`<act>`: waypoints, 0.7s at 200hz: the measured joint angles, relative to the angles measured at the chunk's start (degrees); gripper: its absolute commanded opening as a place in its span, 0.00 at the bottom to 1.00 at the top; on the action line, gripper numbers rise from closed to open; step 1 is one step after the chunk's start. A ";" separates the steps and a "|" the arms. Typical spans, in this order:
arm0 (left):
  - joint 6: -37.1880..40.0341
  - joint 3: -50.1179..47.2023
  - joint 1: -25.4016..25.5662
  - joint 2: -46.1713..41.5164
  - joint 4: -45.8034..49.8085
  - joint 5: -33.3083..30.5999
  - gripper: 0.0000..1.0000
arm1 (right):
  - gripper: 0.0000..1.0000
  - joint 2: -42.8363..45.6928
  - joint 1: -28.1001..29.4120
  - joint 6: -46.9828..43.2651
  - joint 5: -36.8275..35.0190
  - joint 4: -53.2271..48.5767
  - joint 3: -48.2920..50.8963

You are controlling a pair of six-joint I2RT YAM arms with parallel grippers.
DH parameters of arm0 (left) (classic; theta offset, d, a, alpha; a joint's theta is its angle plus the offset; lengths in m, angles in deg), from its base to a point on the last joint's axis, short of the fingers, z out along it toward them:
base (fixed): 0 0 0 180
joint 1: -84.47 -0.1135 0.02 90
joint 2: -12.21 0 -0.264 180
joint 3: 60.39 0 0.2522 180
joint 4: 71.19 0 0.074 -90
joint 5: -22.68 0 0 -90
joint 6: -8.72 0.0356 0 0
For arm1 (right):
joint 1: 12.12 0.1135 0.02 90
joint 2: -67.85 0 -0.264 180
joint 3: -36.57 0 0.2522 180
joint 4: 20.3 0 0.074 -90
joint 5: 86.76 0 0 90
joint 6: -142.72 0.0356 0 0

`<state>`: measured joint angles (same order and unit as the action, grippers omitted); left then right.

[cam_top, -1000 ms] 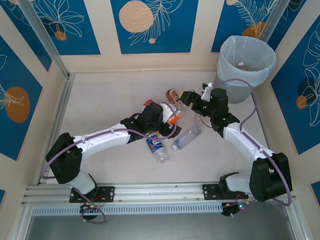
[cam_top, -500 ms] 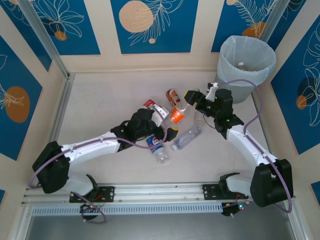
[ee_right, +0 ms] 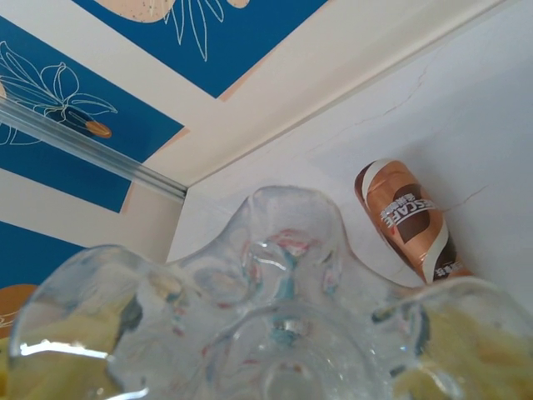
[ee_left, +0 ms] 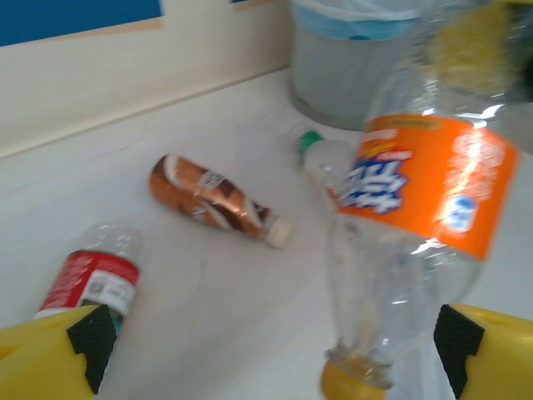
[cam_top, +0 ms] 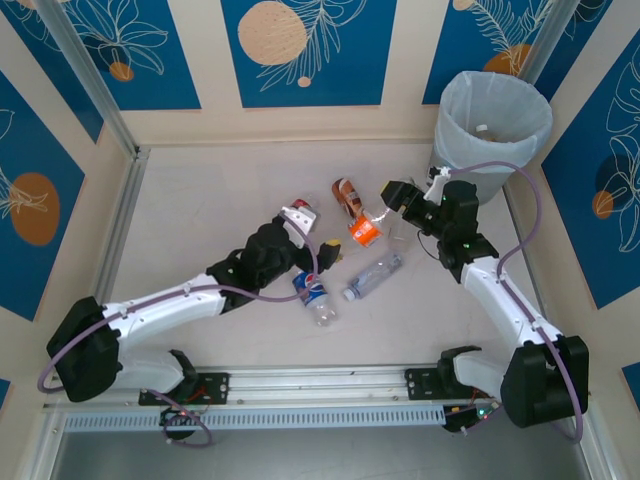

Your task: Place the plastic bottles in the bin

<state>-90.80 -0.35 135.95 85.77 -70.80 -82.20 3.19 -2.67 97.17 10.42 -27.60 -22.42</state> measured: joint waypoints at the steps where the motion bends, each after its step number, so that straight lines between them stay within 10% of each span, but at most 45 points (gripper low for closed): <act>1: -0.07 -0.04 0.00 -0.04 0.02 -0.15 0.99 | 0.00 0.02 -0.02 -0.02 0.00 -0.02 0.00; 140: -8.11 -5.60 -2.01 -4.94 0.37 -18.71 0.99 | 0.00 7.02 -8.72 -6.25 -4.63 -3.30 -3.32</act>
<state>-98.91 -5.94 133.94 80.83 -70.43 -100.91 10.21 -11.39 90.92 5.79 -30.90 -25.75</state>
